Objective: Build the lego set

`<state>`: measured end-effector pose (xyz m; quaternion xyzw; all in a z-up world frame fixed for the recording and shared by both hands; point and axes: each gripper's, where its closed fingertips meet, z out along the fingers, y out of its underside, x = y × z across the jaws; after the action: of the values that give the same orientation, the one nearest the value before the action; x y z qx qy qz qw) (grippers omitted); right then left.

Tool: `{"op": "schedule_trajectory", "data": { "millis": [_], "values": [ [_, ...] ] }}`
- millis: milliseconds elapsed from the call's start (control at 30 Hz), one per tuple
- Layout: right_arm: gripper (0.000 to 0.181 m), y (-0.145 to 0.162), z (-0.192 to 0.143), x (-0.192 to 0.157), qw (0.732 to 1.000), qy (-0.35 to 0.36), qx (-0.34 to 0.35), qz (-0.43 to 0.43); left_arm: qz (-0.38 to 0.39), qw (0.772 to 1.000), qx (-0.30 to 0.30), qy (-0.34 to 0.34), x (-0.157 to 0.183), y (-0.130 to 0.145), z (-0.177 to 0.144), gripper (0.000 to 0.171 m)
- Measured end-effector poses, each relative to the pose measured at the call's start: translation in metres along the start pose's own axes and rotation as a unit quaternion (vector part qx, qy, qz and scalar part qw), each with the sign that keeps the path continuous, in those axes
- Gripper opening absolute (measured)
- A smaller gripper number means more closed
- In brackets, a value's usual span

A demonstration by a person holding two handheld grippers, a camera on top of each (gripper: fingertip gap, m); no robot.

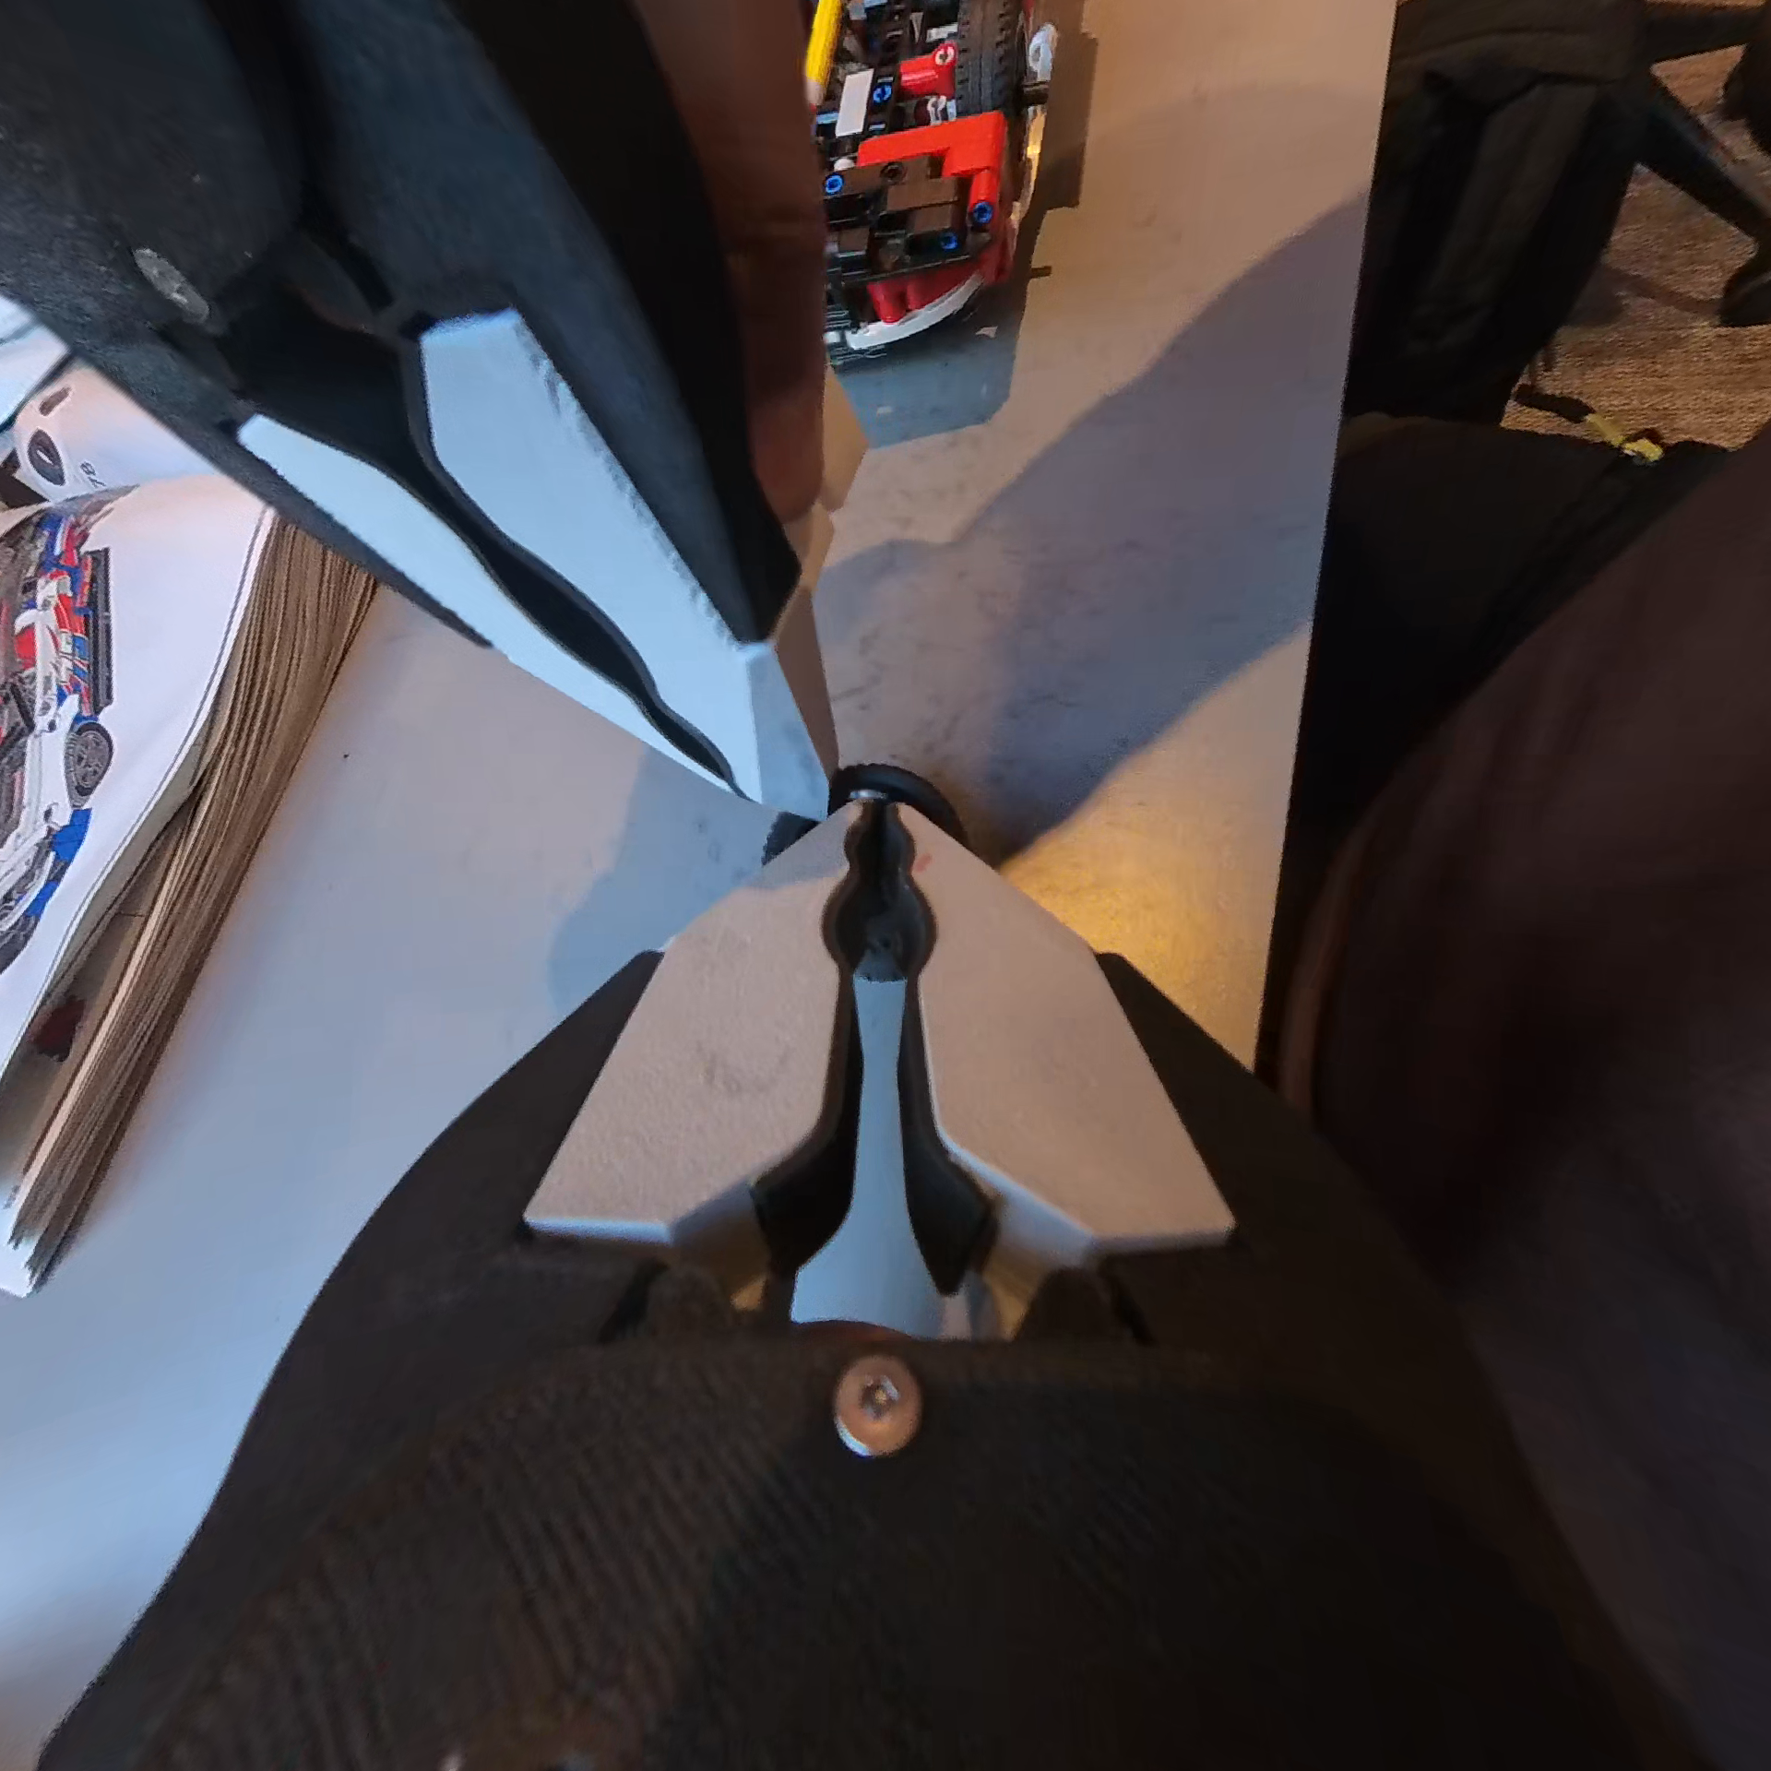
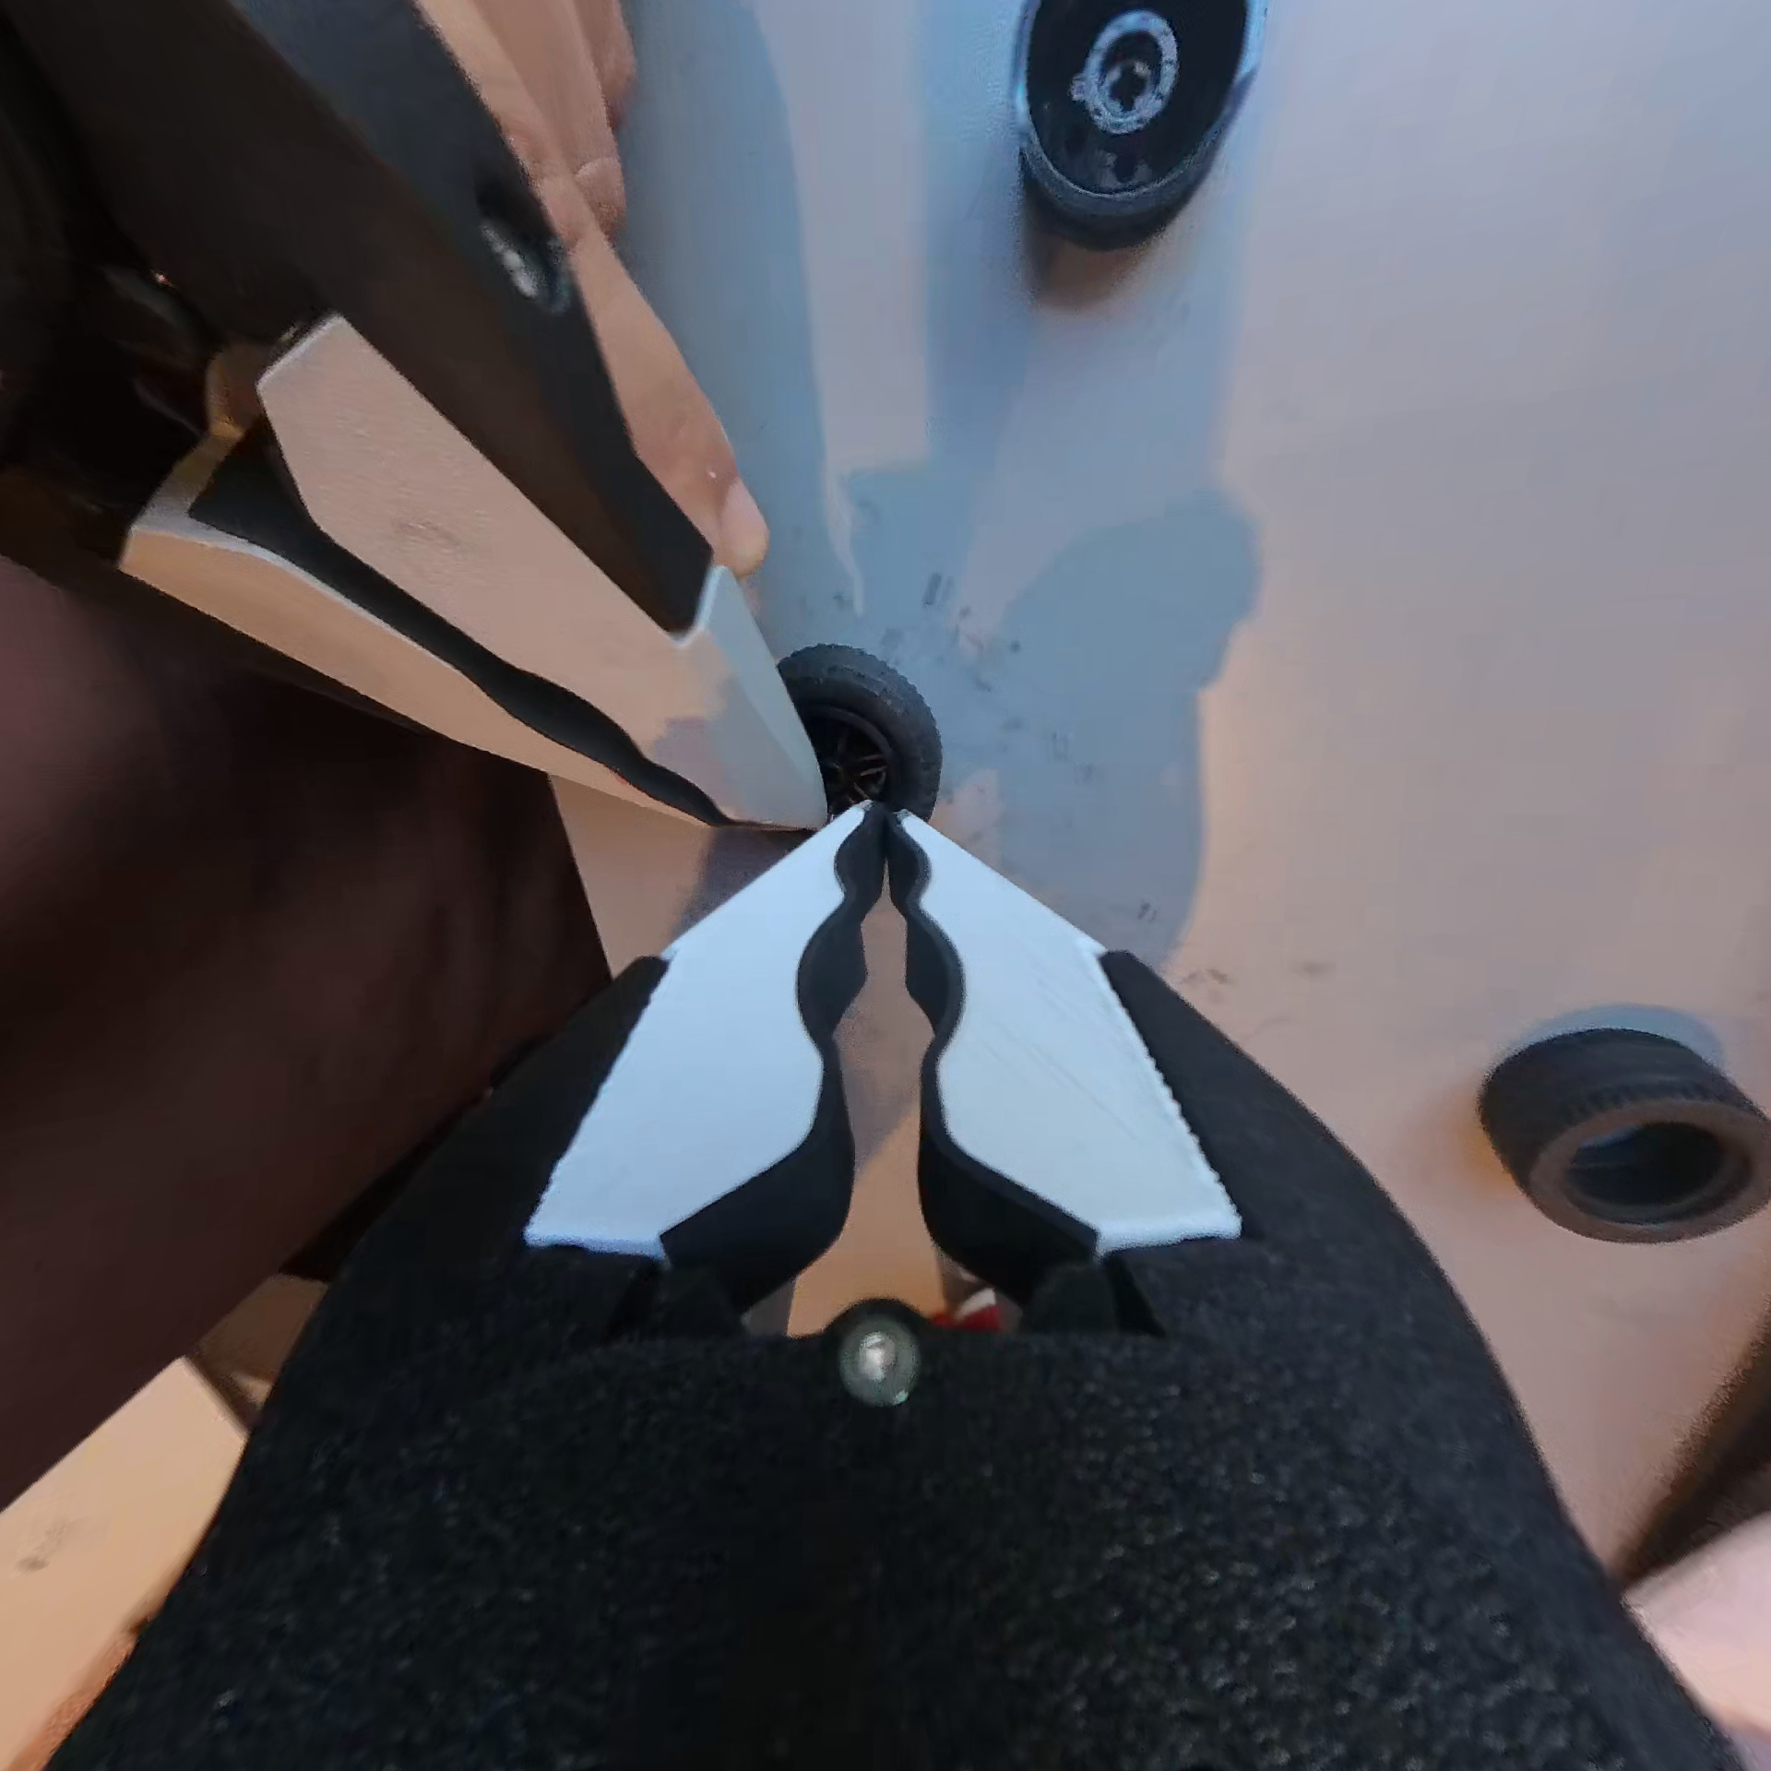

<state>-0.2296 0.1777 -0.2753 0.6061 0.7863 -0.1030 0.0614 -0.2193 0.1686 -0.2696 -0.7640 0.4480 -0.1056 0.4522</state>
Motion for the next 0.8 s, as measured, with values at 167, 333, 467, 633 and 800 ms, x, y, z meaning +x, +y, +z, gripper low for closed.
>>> {"op": "schedule_trajectory", "data": {
  "millis": [167, 333, 467, 633, 800],
  "values": [
    [0.000, -0.001, 0.000, 0.001, 0.998, 0.025, 0.060, 0.017, -0.022, 1.000, 0.006, 0.008, -0.002, 0.000, -0.006, 0.000],
    [0.013, -0.004, -0.023, 0.002, 0.982, 0.036, 0.179, 0.056, -0.060, 0.998, 0.005, -0.023, -0.018, 0.001, -0.031, 0.000],
    [0.001, 0.008, -0.023, 0.000, 0.973, 0.033, 0.221, 0.065, -0.073, 0.997, -0.025, -0.005, -0.019, 0.003, -0.020, 0.020],
    [0.000, 0.020, -0.028, -0.002, 0.971, 0.035, 0.230, 0.060, -0.099, 0.994, -0.023, 0.032, -0.023, 0.001, -0.010, 0.002],
    [0.000, 0.012, -0.012, -0.008, 0.981, 0.068, 0.175, -0.038, -0.070, 0.994, -0.053, 0.064, -0.023, 0.001, -0.007, 0.012]
  ]
}}
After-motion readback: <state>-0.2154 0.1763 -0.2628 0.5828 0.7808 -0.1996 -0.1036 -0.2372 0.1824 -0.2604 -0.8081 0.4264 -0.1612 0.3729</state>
